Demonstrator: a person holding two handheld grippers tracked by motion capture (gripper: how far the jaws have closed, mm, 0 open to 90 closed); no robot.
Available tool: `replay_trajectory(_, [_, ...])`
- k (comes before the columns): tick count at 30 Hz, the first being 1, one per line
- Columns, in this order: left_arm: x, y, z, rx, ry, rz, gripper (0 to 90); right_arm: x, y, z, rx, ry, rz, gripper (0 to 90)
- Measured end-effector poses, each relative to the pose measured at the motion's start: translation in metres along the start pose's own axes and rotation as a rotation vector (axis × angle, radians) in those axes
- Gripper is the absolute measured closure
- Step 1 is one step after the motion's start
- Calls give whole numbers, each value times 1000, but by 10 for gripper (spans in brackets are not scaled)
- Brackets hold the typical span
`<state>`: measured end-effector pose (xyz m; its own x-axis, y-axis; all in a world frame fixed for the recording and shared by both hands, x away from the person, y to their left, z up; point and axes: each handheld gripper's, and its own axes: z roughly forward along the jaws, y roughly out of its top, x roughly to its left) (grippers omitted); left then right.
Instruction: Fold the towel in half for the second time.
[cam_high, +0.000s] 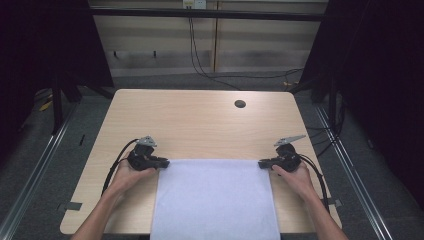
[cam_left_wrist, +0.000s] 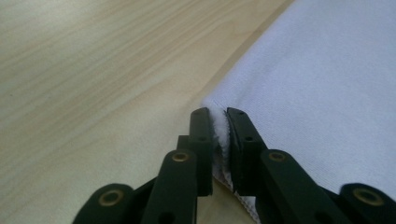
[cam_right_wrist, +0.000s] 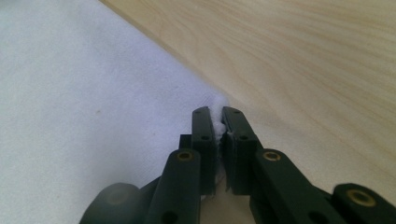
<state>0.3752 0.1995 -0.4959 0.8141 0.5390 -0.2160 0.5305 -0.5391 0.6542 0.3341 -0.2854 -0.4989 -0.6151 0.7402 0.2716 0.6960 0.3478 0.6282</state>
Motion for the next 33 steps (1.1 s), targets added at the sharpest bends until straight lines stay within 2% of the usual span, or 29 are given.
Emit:
replay_trajectory(4, [1,-4,-4,-5,-19,-33,836,0,2,0,-10,22,6,855])
replay_trajectory(8, [0,-1,-7,-11,-7,-26,841,1,6,-2,-18,18,-9,856])
replay_trajectory(12, [0,3,-14,-64,3,-39,847,2,11,-12,-67,12,-7,861])
replay_trajectory(14, [0,6,-21,-100,22,-38,848,3,15,-18,-94,14,0,862])
replay_trajectory(20, [2,13,-32,-149,50,-59,848,3,28,-19,-136,11,-5,865])
replay_trajectory(24, [4,19,-36,-179,56,-66,848,3,39,-21,-157,0,-11,865])
replay_trajectory(28, [9,25,-41,-213,48,-91,849,2,48,-29,-187,-9,-15,866])
replay_trajectory(33, [18,38,-47,-243,47,-99,849,-4,56,-38,-237,10,-3,866])
